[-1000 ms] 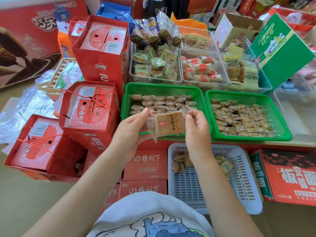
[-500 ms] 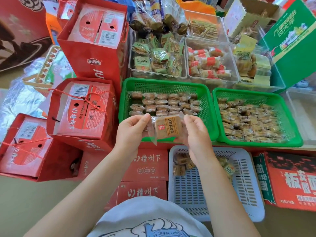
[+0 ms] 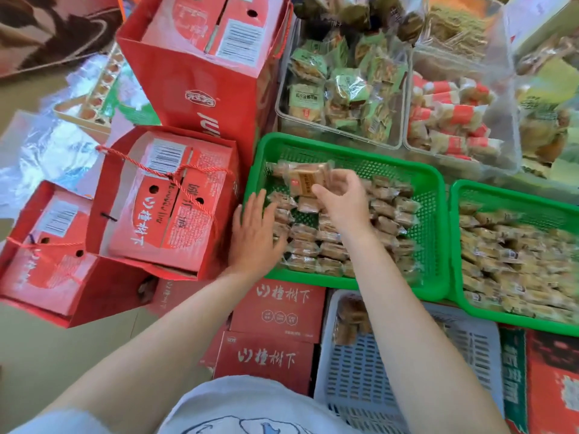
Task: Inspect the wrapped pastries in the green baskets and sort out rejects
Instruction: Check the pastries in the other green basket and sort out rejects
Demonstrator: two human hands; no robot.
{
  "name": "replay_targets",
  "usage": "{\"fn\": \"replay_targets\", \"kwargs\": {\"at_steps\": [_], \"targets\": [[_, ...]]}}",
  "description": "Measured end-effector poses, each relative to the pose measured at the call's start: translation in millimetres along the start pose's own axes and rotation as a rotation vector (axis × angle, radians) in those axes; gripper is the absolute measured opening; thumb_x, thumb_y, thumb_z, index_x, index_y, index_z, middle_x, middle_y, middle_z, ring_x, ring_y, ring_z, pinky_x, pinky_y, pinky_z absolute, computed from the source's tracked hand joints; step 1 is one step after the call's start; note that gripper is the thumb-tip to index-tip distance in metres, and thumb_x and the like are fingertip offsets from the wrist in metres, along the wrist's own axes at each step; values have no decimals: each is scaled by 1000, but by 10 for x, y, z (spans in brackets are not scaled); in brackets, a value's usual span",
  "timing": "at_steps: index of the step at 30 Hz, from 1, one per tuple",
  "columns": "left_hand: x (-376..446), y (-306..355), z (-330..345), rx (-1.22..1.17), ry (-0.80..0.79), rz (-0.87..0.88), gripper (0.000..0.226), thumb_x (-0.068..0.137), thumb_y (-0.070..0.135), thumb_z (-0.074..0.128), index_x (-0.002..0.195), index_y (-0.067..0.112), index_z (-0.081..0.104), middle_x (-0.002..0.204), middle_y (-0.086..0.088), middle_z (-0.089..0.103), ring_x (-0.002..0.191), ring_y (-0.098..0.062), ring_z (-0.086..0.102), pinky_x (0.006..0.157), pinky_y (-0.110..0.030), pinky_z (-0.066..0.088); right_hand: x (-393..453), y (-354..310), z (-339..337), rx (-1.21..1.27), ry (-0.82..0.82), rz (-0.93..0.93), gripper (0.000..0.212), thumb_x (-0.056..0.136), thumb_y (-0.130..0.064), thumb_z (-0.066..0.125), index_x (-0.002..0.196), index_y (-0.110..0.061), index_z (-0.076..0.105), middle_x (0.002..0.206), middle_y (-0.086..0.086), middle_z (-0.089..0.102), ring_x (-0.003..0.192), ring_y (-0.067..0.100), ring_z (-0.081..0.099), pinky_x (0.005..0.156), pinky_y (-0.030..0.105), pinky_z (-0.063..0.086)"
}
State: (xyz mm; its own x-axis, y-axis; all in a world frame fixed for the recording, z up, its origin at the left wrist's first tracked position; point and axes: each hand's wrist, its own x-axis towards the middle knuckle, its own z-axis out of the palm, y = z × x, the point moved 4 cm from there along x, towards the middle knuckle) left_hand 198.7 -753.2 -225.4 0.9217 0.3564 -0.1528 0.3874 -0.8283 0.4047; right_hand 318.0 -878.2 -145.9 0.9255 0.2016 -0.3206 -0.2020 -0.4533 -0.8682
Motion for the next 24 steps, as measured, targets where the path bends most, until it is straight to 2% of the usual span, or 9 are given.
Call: {"fn": "replay_targets", "kwargs": {"at_steps": [2, 3, 8, 10, 13, 15, 17, 20, 24], "targets": [[27, -76, 33, 47, 15, 34, 71, 94, 42, 54, 155, 14, 30, 167, -9, 12, 155, -23, 5, 125, -46, 7, 188, -26, 211, -87, -55, -92, 25, 91, -12, 71, 108, -18, 54, 101, -6, 61, 88, 6, 59, 69, 7, 44], [29, -114, 29, 0, 37, 31, 69, 92, 38, 55, 153, 12, 34, 167, -9, 16, 155, -23, 8, 124, -44, 9, 272, -6, 306, -166, -81, -145, 27, 91, -11, 70, 111, -16, 53, 102, -3, 61, 89, 10, 59, 67, 7, 42], [31, -147, 60, -48, 58, 5, 67, 88, 29, 59, 148, 7, 41, 164, -12, 25, 154, -25, 15, 123, -47, 22, 568, 207, 706, -766, -172, -463, 26, 85, 5, 61, 99, -10, 45, 89, 6, 55, 81, 27, 54, 62, 36, 43], [26, -146, 55, -63, 65, 7, 68, 87, 28, 61, 148, 6, 41, 163, -12, 26, 153, -25, 16, 122, -47, 23, 618, 297, 809, -924, -165, -571, 29, 77, 11, 63, 98, -7, 54, 87, 10, 52, 80, 30, 51, 62, 39, 46], [15, -147, 58, -56, 78, 25, 67, 86, 28, 61, 147, 6, 43, 162, -12, 28, 153, -26, 17, 122, -46, 23, 647, 391, 864, -1070, -135, -643, 32, 75, 9, 67, 102, -8, 67, 88, 12, 49, 84, 31, 49, 62, 36, 33], [18, -145, 67, -46, 70, 21, 67, 87, 29, 59, 147, 7, 42, 163, -12, 28, 154, -25, 15, 123, -46, 22, 631, 344, 854, -1074, -132, -659, 31, 80, 4, 65, 107, -12, 71, 90, 11, 47, 87, 33, 49, 65, 37, 30], [22, -142, 69, -23, 62, 21, 66, 87, 31, 58, 147, 8, 43, 163, -11, 28, 154, -25, 13, 123, -45, 21, 592, 254, 816, -996, -109, -656, 27, 87, 0, 61, 110, -11, 70, 89, 10, 47, 84, 31, 49, 63, 37, 36], [30, -132, 80, 84, 44, 65, 59, 86, 36, 55, 140, 14, 53, 161, -7, 33, 153, -30, 13, 118, -50, 27, 516, 243, 738, -898, -144, -483, 16, 97, -13, 54, 110, -6, 63, 96, 12, 58, 84, 32, 59, 62, 37, 48], [40, -104, 107, 201, -38, 88, 54, 91, 45, 44, 138, 23, 59, 155, 1, 45, 153, -34, 4, 113, -52, 28, 427, 420, 750, -1009, -220, -240, 20, 98, -19, 59, 113, -6, 58, 116, 13, 56, 96, 34, 62, 67, 35, 46]]}}
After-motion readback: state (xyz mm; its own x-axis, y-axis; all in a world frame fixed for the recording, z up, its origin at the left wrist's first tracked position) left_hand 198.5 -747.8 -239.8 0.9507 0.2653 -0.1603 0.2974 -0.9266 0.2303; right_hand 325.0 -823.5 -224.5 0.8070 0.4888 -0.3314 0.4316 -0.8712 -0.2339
